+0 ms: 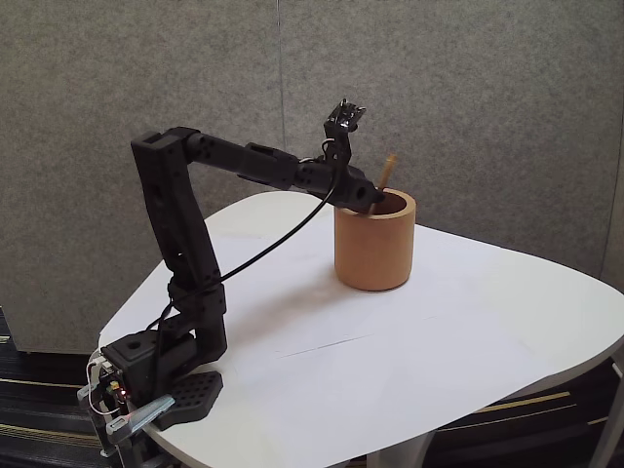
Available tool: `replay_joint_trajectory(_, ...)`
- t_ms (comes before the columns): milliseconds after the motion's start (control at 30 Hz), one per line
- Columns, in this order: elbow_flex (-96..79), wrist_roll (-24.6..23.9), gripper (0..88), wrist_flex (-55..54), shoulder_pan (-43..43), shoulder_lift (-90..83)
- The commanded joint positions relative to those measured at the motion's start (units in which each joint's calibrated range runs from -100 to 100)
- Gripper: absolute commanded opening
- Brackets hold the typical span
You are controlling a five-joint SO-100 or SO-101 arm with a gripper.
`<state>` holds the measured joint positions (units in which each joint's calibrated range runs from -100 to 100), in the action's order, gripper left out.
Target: Grab the pen and put it in the pen holder.
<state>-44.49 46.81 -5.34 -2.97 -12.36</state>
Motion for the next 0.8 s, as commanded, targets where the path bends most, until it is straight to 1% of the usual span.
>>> replay_joint_trajectory(0, 0.5, 0.2, 1.1, -0.9, -0.2, -1.4)
replay_joint_trajectory(133, 0.6, 0.2, 1.5, -0.9, -0.2, -1.4)
replay_joint_trajectory(167, 0.6, 0.2, 2.8, -0.9, -0.2, -1.4)
replay_joint_trajectory(300, 0.7, 0.2, 15.2, -0.9, 0.1, -1.4)
replay_joint_trajectory(400, 0.9, 0.2, 21.2, -0.9, 0.0, -1.4)
replay_joint_trajectory(767, 1.2, 0.2, 22.0, -0.9, -0.2, -1.4)
